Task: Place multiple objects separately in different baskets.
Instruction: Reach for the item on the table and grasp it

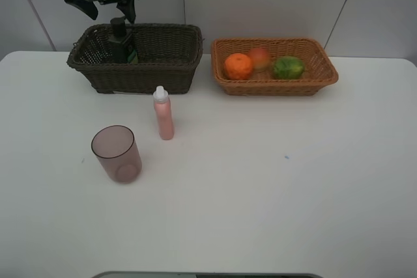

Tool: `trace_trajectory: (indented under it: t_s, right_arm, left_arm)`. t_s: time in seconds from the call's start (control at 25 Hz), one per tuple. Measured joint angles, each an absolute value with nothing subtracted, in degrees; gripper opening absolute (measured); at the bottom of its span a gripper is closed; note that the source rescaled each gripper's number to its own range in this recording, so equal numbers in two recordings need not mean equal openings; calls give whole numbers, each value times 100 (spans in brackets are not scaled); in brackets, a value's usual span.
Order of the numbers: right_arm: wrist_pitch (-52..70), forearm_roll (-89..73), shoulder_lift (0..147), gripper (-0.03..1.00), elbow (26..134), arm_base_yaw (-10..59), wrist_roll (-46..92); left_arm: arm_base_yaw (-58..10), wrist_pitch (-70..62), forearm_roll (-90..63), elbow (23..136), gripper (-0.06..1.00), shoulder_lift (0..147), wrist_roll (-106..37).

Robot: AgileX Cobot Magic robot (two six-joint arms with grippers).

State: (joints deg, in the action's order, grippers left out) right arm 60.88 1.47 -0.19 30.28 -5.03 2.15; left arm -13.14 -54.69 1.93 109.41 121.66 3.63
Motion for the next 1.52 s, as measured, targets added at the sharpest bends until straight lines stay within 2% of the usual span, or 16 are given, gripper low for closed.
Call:
trace_trajectory:
  t_s: [0.4,0.68,1.52]
  right_arm:
    - [6088,147,-19,74,3028,-503,215]
    - [6088,147,-19,74,3028,-503,215]
    - [6088,147,-19,74,3028,-503,215]
  left_arm:
    - [-2499,-6168,264,10941,100,11808,441]
    - [-3073,-6344,264,10863,100,11803,703]
    - [-3373,-6114,308,9170,100,11656,1796]
